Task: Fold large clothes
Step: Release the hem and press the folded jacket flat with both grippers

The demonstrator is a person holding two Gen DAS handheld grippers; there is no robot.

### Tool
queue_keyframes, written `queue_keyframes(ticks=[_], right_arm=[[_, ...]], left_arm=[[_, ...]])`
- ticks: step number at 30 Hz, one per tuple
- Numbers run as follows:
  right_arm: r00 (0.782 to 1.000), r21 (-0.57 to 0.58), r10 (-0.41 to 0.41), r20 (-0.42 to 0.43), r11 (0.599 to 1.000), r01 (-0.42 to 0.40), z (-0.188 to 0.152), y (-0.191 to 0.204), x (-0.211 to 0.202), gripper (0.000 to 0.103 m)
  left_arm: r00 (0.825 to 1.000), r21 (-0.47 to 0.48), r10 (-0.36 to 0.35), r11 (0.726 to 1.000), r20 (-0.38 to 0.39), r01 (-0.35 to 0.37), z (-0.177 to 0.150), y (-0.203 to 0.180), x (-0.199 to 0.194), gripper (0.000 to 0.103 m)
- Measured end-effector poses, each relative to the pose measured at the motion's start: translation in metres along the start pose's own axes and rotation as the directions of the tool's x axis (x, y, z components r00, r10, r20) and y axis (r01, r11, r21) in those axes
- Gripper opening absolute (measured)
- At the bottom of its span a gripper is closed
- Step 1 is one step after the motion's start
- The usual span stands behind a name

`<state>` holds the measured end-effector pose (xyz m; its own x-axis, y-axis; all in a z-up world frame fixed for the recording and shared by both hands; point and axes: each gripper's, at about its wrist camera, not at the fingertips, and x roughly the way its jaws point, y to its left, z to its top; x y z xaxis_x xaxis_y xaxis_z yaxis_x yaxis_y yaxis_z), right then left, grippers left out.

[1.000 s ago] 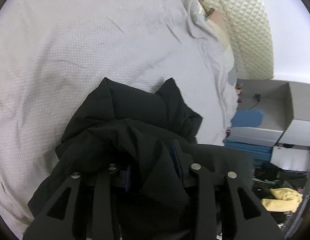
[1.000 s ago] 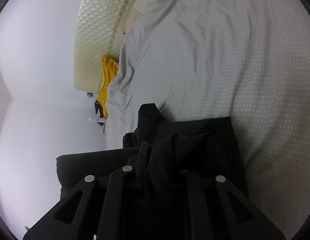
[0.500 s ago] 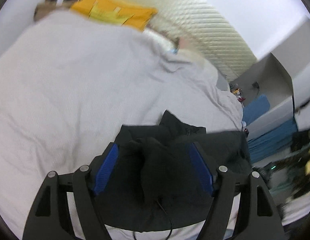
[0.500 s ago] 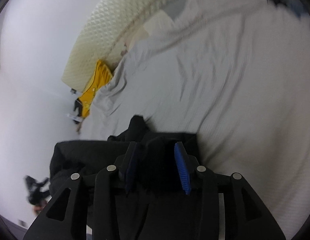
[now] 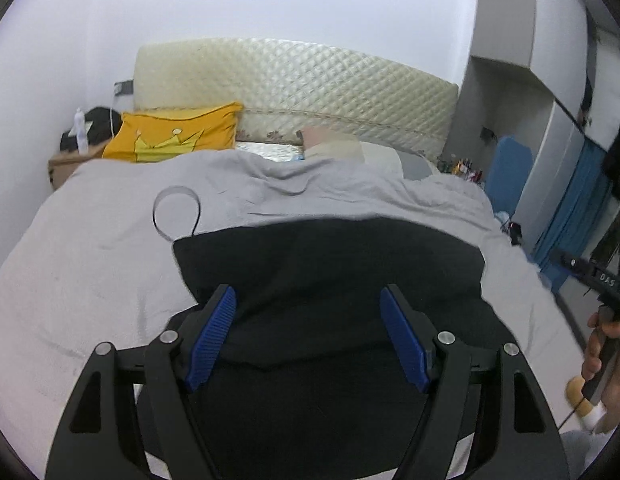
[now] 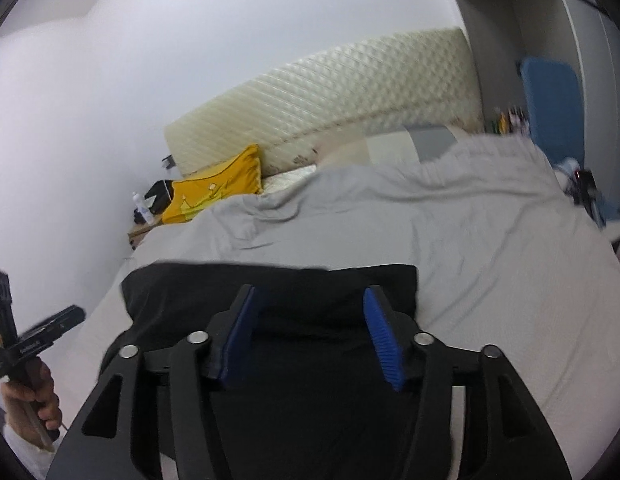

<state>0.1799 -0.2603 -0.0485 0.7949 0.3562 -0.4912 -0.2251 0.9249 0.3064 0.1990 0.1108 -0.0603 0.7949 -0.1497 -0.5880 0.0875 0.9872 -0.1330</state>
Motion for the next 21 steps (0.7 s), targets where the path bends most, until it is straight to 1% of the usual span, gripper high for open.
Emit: queue_keyframes(ticks=[1,2,4,7,10,16,19,21], right_arm=[[1.000,-0.017,-0.009,0.009,1.000,0.010,-0.005,0.006,0.004,0.070],[1.000,-0.031,-0.014,0.014,0.999,0.015,-0.010,0.012,0.010,0.071],[1.000,-0.054,-0.017,0.008,0.998,0.017,-0.022,0.022,0.029,0.071],[0.999,-0.084,-0.044,-0.002,0.996,0.043,-0.035,0.030,0.056,0.076],[0.998,-0.101,-0.059,-0.020,0.993,0.056,-0.046,0.031,0.082,0.076],[0.997,-0.141,-0.074,-0.020,0.987,0.071,-0.056,0.028,0.114,0.078],[0.997,-0.140,-0.072,-0.020,0.988,0.068,-0.055,0.027,0.124,0.078],[0.997,-0.147,-0.079,-0.011,0.986,0.077,-0.051,0.026,0.130,0.079]], left_arm=[[1.000,0.012,0.012,1.000,-0.001,-0.012,-0.002,-0.004,0.008,0.075],[1.000,0.019,0.022,1.000,-0.001,-0.022,-0.003,-0.008,0.009,0.075],[0.998,0.037,0.056,0.998,0.000,-0.056,-0.004,-0.012,0.028,0.075],[0.996,0.055,0.092,0.994,-0.008,-0.092,-0.009,-0.013,0.047,0.075],[0.990,0.072,0.132,0.989,-0.039,-0.129,-0.013,-0.013,0.069,0.075],[0.989,0.061,0.138,0.989,-0.059,-0.134,-0.017,-0.007,0.099,0.075],[0.986,0.067,0.153,0.987,-0.069,-0.148,-0.018,-0.012,0.111,0.075],[0.984,0.084,0.166,0.983,-0.058,-0.161,-0.019,-0.015,0.113,0.075]])
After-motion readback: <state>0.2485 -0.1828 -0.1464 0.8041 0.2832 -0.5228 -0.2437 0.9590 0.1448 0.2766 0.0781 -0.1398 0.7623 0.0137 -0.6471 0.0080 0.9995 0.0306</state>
